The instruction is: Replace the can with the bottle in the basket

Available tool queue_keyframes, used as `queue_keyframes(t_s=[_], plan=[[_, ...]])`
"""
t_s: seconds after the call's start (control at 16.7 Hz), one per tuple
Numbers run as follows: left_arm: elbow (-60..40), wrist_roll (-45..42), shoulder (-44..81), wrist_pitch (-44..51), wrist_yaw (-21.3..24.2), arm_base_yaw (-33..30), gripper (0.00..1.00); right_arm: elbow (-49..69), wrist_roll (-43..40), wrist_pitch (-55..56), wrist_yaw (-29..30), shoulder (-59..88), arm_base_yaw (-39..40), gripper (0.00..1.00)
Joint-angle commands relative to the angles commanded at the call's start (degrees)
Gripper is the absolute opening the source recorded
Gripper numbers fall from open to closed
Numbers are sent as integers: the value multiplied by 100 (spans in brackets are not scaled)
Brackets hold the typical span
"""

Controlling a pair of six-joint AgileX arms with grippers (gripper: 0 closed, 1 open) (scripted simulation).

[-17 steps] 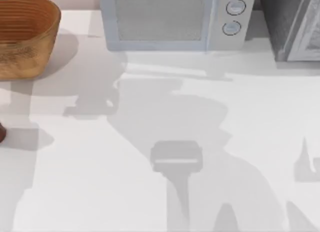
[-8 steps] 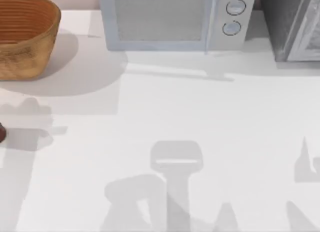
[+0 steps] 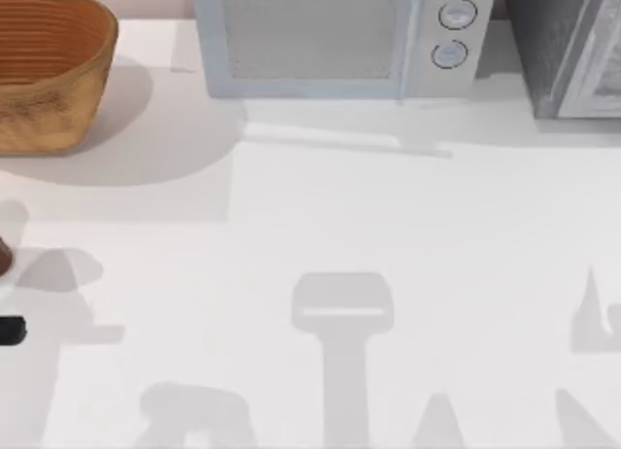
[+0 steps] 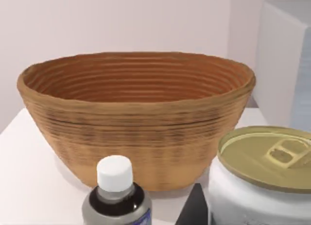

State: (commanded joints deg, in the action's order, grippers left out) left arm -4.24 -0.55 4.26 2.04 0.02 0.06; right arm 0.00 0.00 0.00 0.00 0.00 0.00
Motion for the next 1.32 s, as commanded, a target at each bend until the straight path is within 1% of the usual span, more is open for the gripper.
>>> queue_keyframes(t_s=[0.18,0.42,0.66,0.78,1.02,1.32], plan=[[409,53,-411,-197,-2,-6,0,0,0,0,0,0,0,100],[424,55,-426,-204,-2,-6,0,0,0,0,0,0,0,100],[393,39,-272,-222,35,-3,0,0,0,0,0,0,0,100],[273,29,79,-339,168,-33,0,0,0,0,0,0,0,100],[-237,-4,1196,-841,674,-185,0,0,0,0,0,0,0,100],[-1260,-34,3205,-1849,1650,-500,0,0,0,0,0,0,0,100]])
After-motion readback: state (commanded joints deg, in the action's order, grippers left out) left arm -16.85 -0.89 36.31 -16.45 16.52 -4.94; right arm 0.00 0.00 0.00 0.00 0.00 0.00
